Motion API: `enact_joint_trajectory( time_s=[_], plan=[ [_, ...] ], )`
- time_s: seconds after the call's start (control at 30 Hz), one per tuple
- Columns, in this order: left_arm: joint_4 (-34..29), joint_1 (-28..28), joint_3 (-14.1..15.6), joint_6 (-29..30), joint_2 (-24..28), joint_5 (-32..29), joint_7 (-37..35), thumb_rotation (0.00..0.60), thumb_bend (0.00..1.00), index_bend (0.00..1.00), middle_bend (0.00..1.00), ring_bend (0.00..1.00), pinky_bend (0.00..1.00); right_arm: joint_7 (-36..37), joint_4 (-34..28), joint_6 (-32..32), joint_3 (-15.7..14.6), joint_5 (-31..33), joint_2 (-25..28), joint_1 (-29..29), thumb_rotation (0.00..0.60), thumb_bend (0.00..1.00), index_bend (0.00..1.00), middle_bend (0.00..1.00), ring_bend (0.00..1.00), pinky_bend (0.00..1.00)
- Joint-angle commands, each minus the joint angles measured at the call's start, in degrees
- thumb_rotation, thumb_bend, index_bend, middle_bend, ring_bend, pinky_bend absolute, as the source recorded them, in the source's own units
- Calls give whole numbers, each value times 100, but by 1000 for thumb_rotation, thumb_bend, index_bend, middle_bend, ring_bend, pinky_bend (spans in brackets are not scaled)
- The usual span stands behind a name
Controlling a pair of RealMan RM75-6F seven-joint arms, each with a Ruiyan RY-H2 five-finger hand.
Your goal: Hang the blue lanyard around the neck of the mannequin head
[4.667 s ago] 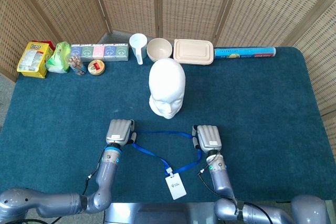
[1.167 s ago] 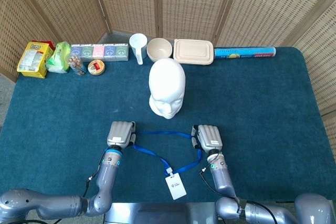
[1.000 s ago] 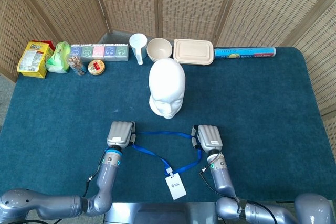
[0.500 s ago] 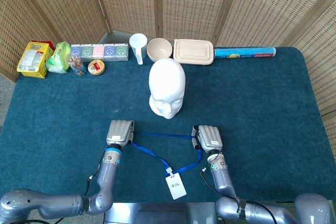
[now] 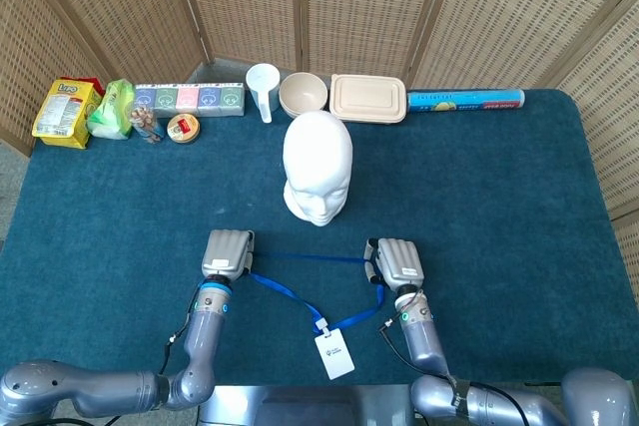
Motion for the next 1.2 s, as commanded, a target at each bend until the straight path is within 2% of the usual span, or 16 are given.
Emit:
enact_joint_trajectory(
  time_s=[0.03,0.3,0.7,1.03,1.13,1.2],
  plan=[
    [-50,46,3,47,38,142,-139,598,554,666,1000,1000,1000,39,-40,15,6,-38,18,-7,600,538,608,954,1000,1000],
    [-268,147,23,147,216,391,-318,599,557,696,1000,1000,1000,145,-273,60,35,-113,133,-42,600,539,611,956,1000,1000],
    [-877,505,187,452,654,1205,-1062,600,555,703,1000,1000,1000,687,-1263,176,75,-546,719,-270,600,538,625,965,1000,1000],
    [-2254,777,-36,544,1522,1866,-1922,600,555,712,1000,1000,1000,1264,-2509,207,254,-1117,1558,-443,600,539,631,969,1000,1000],
    [-2961,817,-209,725,2000,2443,-2071,600,555,712,1000,1000,1000,1626,-3193,235,505,-1377,2000,-503,600,538,636,971,1000,1000],
    [-3124,828,-253,724,2142,2517,-2107,600,555,712,1000,1000,1000,1773,-3360,194,570,-1394,2160,-521,600,540,638,975,1000,1000]
  ],
)
